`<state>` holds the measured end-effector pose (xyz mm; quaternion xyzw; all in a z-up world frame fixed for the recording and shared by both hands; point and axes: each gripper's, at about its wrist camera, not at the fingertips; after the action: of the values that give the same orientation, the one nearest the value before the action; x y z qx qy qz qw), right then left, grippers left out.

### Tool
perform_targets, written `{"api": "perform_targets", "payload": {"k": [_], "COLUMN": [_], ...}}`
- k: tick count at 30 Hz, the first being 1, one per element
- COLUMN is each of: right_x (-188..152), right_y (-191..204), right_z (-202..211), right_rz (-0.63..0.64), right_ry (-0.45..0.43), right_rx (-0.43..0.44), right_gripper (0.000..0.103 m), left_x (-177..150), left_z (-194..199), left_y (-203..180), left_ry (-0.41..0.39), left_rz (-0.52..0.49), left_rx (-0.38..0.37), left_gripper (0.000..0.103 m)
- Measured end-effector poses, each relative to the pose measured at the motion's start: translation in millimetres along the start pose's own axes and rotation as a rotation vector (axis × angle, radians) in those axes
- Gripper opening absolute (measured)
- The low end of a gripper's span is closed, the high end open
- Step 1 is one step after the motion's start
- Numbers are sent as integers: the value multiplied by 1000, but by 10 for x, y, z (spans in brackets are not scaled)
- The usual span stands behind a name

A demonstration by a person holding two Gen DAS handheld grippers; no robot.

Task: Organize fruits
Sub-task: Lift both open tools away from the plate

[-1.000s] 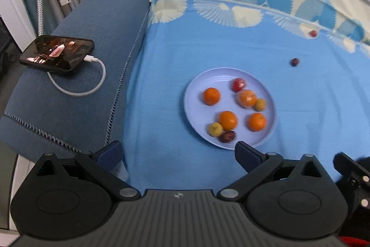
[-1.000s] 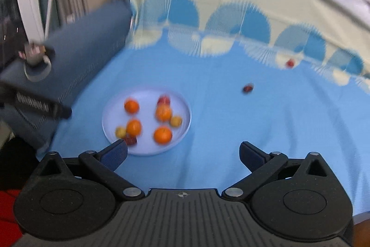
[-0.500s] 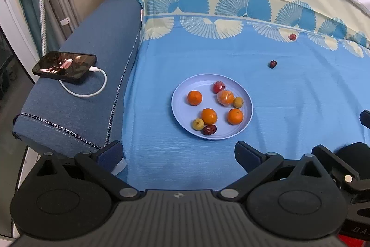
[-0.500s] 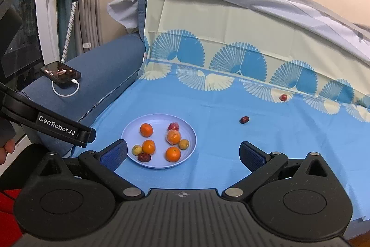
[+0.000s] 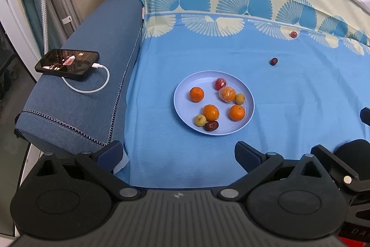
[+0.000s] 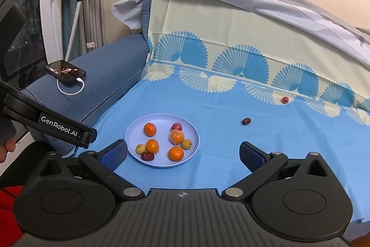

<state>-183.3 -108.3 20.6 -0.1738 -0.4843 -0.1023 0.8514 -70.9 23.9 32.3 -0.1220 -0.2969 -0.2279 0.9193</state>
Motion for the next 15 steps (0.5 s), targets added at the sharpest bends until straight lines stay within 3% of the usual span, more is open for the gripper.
{"api": "perform_targets", "payload": {"k": [15], "right_x": [-51], "right_y": [9], "right_z": [-145], "right_rz": [-2], "right_ry": [45], "right_rx": [19], "right_gripper": [102], "left_x": [-1], "left_z": [-184], "left_y": [-7], "left_ry": [50], "left_rz": [-2], "left_rx": [18], "left_gripper": [103]}}
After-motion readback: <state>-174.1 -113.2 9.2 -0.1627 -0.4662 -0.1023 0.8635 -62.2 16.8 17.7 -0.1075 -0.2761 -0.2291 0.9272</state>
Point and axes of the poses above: each gripper's, at about its wrist camera, not at the fingertips, and z roughly against the way its jaws point, y to its left, x to its top, and after that the axes turned 15 degrees about -x, right-handed
